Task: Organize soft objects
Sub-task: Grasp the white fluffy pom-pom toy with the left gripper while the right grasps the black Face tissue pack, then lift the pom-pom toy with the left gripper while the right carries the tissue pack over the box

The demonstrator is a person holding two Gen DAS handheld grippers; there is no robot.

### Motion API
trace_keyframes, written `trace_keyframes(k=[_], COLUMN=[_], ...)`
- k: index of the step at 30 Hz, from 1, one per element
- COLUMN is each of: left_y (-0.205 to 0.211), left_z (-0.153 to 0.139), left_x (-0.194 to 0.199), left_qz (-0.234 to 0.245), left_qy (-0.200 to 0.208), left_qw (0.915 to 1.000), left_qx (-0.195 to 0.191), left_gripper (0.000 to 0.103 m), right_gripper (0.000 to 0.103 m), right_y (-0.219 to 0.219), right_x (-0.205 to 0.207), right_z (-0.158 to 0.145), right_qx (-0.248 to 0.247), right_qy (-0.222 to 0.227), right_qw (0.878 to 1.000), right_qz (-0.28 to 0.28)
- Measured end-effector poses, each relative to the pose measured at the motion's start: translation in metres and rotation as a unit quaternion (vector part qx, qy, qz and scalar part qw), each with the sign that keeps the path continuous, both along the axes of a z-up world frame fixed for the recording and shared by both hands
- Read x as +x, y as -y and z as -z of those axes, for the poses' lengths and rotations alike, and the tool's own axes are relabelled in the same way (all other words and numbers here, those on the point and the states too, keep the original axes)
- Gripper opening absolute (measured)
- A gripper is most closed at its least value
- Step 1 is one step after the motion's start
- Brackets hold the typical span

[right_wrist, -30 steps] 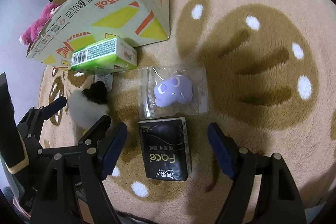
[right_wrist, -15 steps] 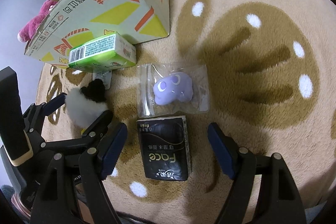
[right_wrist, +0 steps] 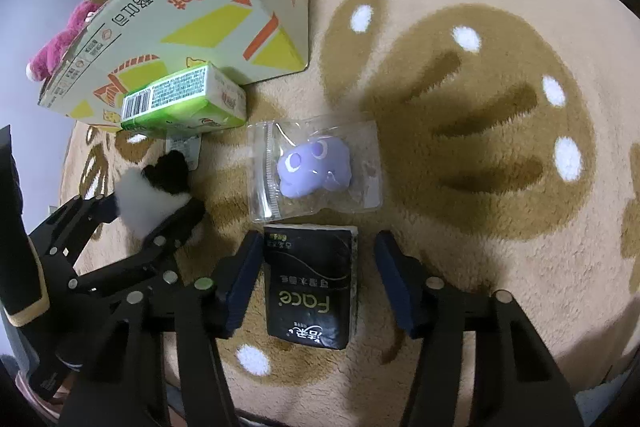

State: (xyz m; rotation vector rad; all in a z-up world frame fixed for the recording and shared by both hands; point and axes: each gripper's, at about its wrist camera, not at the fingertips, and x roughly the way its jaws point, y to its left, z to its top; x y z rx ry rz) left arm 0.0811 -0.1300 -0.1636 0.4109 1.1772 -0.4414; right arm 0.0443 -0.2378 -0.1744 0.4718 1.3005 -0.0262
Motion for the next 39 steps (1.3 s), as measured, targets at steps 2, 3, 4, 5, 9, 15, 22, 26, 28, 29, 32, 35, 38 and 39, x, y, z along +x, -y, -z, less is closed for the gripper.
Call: trace_keyframes(k=[2, 3, 4, 5, 9, 15, 22, 26, 28, 29, 32, 35, 38, 39], left_y=[0.001, 0.002, 0.002, 0.002, -0.006, -0.017, -0.029, -0.039, -0.044, -0.045, -0.045, -0.040, -0.050, -0.055], left_z=[0.000, -0.001, 0.000, -0.001, -0.003, -0.013, -0.022, -0.027, -0.032, -0.034, -0.039, -0.048, -0.063, -0.068], left_x=[0.000, -0.001, -0.001, -0.001, -0.004, -0.010, -0.014, -0.014, -0.018, -0.019, -0.023, -0.028, -0.033, -0.036], left_qz=[-0.002, -0.002, -0.002, -0.004, -0.018, -0.032, -0.042, -0.038, -0.032, -0.030, -0.027, -0.035, -0.044, -0.045], left_qy=[-0.010, -0.010, -0.011, -0.013, -0.014, 0.004, -0.001, -0.002, -0.002, -0.002, 0.001, 0.011, 0.033, 0.039], left_qw=[0.9999, 0.9999, 0.9999, 0.9998, 0.9996, 0.9994, 0.9985, 0.9985, 0.9984, 0.9984, 0.9982, 0.9972, 0.9956, 0.9951], left_qx=[-0.009, -0.009, -0.009, -0.012, -0.018, -0.014, -0.034, -0.041, -0.047, -0.048, -0.054, -0.065, -0.076, -0.079], left_gripper=[0.035, 0.034, 0.034, 0.033, 0.032, 0.024, 0.016, 0.013, 0.013, 0.012, 0.012, 0.012, 0.012, 0.012], right_gripper=[0.051, 0.051, 0.051, 0.051, 0.049, 0.049, 0.049, 0.049, 0.049, 0.049, 0.049, 0.049, 0.049, 0.049], right_y=[0.001, 0.001, 0.001, 0.001, 0.002, -0.001, -0.008, -0.004, 0.003, 0.004, 0.008, 0.008, 0.006, 0.006], right_x=[0.000, -0.001, -0.001, -0.001, -0.003, -0.006, -0.009, -0.011, -0.017, -0.017, -0.020, -0.023, -0.025, -0.027], right_z=[0.000, 0.000, 0.000, 0.000, -0.003, -0.018, -0.030, -0.034, -0.038, -0.040, -0.049, -0.060, -0.071, -0.076], right_qx=[0.006, 0.007, 0.007, 0.008, 0.008, 0.000, -0.007, -0.003, 0.000, 0.000, 0.002, 0.002, 0.004, 0.003], right_qy=[0.001, 0.001, 0.001, 0.002, 0.008, 0.039, 0.069, 0.077, 0.085, 0.090, 0.109, 0.140, 0.172, 0.186], right_qw=[1.000, 1.000, 1.000, 1.000, 1.000, 0.999, 0.997, 0.997, 0.996, 0.996, 0.994, 0.990, 0.985, 0.983], right_qz=[0.001, 0.001, 0.001, 0.002, 0.002, -0.009, -0.020, -0.010, -0.007, -0.007, -0.008, -0.012, -0.011, -0.011])
